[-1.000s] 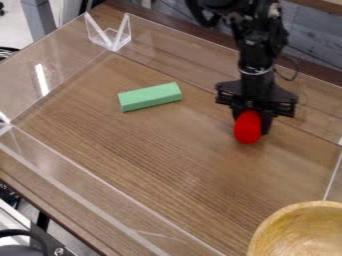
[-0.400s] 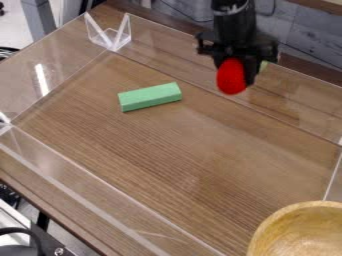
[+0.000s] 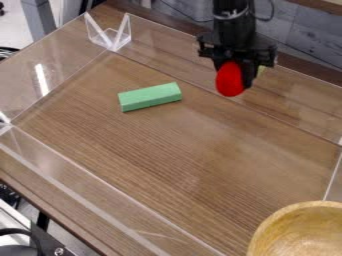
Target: Move the red fruit to the right
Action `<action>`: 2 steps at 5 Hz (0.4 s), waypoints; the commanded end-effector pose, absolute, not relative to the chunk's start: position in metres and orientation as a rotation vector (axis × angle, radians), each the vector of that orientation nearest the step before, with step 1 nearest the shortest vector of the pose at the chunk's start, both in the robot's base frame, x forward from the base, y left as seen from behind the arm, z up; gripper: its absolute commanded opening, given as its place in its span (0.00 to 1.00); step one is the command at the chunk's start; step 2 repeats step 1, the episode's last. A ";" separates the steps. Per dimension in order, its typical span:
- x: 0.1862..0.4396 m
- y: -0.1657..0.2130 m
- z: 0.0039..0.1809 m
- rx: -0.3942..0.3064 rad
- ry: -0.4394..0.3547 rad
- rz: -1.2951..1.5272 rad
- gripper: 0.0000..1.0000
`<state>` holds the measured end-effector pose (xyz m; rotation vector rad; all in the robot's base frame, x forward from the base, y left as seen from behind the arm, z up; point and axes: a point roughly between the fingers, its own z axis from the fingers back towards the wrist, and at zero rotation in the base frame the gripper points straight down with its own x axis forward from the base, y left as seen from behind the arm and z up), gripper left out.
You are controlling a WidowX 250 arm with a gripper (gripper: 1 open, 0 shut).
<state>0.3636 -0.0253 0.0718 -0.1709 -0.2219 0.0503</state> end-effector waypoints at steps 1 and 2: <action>0.371 -0.027 0.075 -0.160 -0.265 0.085 0.00; 0.371 -0.027 0.075 -0.160 -0.265 0.085 0.00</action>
